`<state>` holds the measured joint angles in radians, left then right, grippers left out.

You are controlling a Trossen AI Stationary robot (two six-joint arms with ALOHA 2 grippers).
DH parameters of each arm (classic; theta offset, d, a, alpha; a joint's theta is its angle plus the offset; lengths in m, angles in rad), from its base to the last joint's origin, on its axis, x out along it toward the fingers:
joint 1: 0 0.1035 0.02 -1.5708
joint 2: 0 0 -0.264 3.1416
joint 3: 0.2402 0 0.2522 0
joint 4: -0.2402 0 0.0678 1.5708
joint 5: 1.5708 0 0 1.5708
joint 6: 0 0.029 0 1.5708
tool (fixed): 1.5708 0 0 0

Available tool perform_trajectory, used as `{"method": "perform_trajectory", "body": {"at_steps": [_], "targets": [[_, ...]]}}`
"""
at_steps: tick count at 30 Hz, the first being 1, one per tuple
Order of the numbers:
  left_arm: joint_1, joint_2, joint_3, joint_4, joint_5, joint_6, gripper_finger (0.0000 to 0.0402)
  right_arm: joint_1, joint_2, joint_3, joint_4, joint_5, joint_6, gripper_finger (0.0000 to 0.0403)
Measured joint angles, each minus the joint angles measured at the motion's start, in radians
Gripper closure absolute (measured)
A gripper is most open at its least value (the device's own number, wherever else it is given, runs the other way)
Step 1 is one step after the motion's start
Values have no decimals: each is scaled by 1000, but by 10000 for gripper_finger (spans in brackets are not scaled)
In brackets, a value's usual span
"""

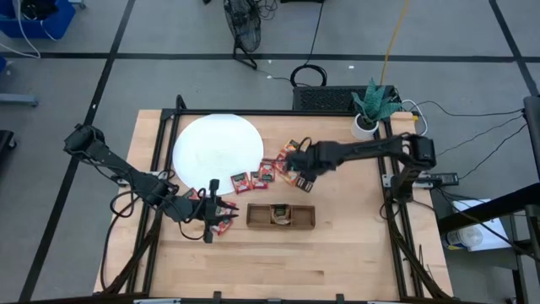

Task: Pick & Place Tea
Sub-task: Put the yellow tea bag into the right section of the wooden organizer

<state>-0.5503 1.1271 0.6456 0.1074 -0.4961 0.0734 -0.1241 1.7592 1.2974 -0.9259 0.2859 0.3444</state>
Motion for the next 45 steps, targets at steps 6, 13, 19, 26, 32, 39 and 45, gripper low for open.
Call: {"method": "perform_trajectory", "body": {"at_steps": [6, 13, 19, 26, 32, 39, 45], "targets": [[0, 0, 0, 1, 0, 0, 321, -165, 1, -127, 59, -28, -27, 165], [0, 0, 0, 1, 0, 1, 321, -237, -1, -231, 199, -136, -42, 156], [0, 0, 0, 1, 0, 1, 321, -244, -7, -292, 284, -157, -28, 178], [0, 0, 0, 1, 2, 1, 321, -239, -5, -346, 274, -161, 27, 304], [0, 0, 0, 1, 1, 1, 321, -163, -40, -355, 283, -109, 14, 389], [0, 0, 0, 0, 1, 0, 321, 74, -268, -309, 280, 12, 112, 397], [0, 0, 0, 1, 1, 0, 321, 372, -436, -396, 635, 222, 115, 398]]}}
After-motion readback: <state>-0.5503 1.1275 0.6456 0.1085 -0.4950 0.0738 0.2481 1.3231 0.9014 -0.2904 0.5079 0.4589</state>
